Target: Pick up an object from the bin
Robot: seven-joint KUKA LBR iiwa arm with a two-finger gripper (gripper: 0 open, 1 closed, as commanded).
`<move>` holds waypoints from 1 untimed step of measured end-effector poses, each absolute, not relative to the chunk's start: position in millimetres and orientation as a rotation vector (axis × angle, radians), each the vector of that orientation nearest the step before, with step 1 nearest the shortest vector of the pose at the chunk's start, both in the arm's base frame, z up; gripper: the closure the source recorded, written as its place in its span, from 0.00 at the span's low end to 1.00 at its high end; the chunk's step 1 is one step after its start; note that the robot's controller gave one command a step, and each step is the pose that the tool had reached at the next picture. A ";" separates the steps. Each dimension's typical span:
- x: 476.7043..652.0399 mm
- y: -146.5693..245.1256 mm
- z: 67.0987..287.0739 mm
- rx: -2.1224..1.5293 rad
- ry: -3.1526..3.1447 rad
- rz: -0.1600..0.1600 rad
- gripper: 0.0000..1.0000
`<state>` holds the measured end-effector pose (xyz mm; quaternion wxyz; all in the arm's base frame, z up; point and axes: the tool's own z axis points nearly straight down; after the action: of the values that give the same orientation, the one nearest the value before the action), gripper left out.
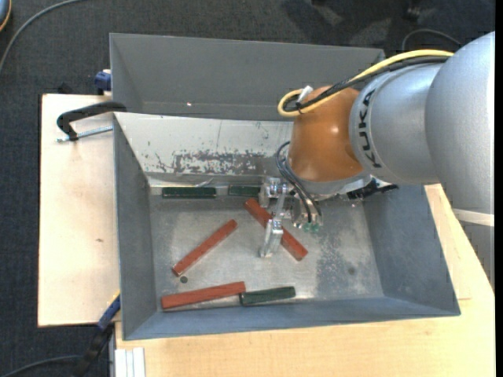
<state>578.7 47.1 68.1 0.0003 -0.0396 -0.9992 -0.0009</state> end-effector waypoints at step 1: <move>569.5 26.4 101.9 -0.377 -3.125 -0.002 0.00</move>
Offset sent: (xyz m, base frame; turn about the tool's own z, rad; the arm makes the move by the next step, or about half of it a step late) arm -0.0108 -0.0211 0.0319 0.1610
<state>569.5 26.4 101.9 -0.0029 -0.1196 -0.9928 -0.0005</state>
